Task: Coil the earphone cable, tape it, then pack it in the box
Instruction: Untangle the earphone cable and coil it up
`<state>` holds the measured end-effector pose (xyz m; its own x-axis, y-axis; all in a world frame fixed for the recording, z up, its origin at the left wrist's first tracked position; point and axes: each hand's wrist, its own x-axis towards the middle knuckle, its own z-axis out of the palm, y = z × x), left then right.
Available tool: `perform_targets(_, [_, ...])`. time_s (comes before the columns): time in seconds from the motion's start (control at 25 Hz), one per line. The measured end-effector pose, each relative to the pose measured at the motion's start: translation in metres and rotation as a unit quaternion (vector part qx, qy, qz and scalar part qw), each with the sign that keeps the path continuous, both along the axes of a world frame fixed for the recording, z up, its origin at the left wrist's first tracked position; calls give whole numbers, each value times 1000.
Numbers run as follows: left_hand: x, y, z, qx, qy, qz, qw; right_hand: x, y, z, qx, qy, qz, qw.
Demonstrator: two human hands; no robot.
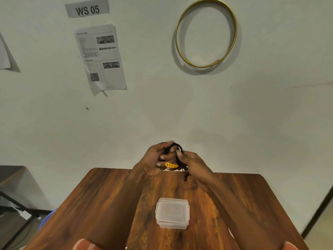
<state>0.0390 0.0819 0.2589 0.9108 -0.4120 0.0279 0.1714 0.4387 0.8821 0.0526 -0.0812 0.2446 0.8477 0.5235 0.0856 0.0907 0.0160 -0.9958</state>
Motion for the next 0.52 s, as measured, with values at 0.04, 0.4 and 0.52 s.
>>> perform_targets(0.04, [1,4,-3,29,-7,28,999,0,-1,0,-37,-13,-11,999])
perform_targets(0.4, [-8,-25,-99,350,13,340,873,-17,-10,-90,143,375,-48,915])
perform_targets(0.52, [-26,-37,-163,402,63,303,862,-25,-8,-150,33,423,-134,895])
